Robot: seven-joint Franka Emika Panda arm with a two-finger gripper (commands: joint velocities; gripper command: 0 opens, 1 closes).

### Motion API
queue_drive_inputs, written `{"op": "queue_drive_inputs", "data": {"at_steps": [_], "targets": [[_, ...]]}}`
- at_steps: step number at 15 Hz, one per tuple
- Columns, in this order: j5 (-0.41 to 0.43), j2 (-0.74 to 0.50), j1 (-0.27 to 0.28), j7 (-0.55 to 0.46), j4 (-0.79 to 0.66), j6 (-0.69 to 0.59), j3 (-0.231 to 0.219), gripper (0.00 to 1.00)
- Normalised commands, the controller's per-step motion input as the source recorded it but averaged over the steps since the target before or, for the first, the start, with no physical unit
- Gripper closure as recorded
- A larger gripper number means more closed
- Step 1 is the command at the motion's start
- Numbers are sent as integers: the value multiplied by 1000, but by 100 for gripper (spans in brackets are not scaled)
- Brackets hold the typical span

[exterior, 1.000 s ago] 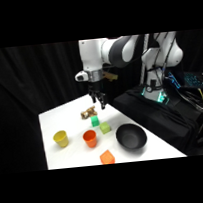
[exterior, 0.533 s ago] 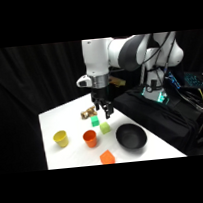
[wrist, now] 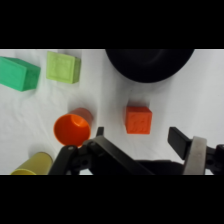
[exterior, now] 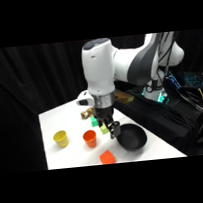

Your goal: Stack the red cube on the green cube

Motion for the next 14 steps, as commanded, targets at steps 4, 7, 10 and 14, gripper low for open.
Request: {"op": "queue_drive_inputs", "data": {"at_steps": [4,7,10,14], "targets": [[-124,381,92,89,460,-50,-40,0],[-78,279,82,69,304,-18,-57,0],[-38,194,62,59,156,84,-65,0],[-8,99,66,48,50,196,-50,0]]}}
